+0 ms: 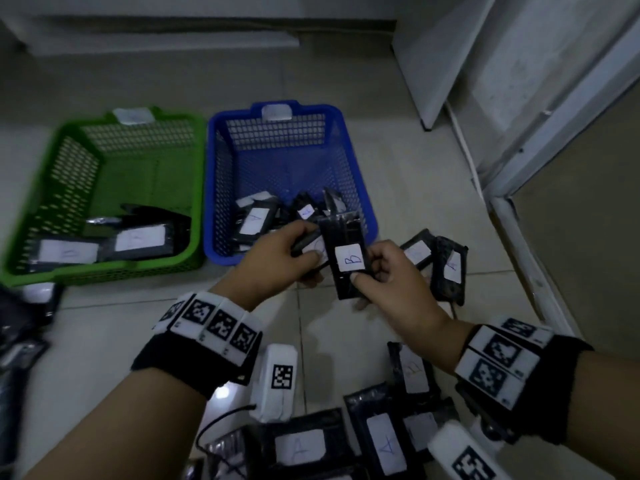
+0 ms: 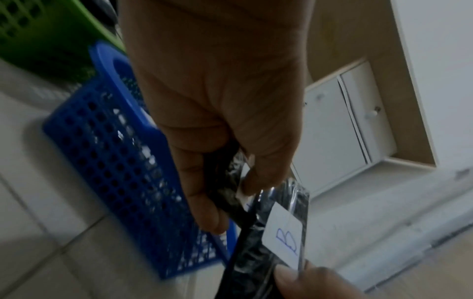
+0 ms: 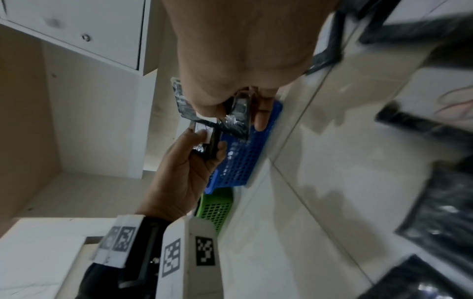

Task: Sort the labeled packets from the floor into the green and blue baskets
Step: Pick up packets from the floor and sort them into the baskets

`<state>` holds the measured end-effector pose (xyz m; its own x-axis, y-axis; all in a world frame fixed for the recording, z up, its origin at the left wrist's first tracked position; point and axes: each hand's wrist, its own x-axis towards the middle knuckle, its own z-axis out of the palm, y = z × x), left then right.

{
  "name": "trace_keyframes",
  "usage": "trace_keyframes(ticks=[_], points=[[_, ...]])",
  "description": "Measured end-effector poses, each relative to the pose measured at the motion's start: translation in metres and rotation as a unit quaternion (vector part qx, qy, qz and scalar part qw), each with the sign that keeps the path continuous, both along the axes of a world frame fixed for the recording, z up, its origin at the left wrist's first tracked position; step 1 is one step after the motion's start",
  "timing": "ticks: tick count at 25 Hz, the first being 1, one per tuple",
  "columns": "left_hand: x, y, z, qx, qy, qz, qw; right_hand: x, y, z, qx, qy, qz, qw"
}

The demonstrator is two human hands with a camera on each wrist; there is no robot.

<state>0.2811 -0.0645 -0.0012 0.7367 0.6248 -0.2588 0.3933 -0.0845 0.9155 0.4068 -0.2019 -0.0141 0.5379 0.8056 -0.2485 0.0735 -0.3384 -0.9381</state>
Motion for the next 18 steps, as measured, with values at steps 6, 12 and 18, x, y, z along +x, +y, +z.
trace_keyframes(ticks=[6, 12, 18], points=[[-0.100, 0.076, 0.007, 0.105, -0.022, 0.293, 0.950, -0.069, 0.110, 0.022, 0.033, 0.073, 0.058, 0.995], [-0.176, 0.122, -0.008, 0.217, 0.100, 0.386, 0.891, -0.126, 0.207, 0.014, -0.003, 0.085, 0.085, 0.993], [-0.194, 0.150, -0.037, 0.288, 0.244, 0.291, 0.879, -0.132, 0.232, 0.000, -0.041, 0.079, 0.105, 0.991]])
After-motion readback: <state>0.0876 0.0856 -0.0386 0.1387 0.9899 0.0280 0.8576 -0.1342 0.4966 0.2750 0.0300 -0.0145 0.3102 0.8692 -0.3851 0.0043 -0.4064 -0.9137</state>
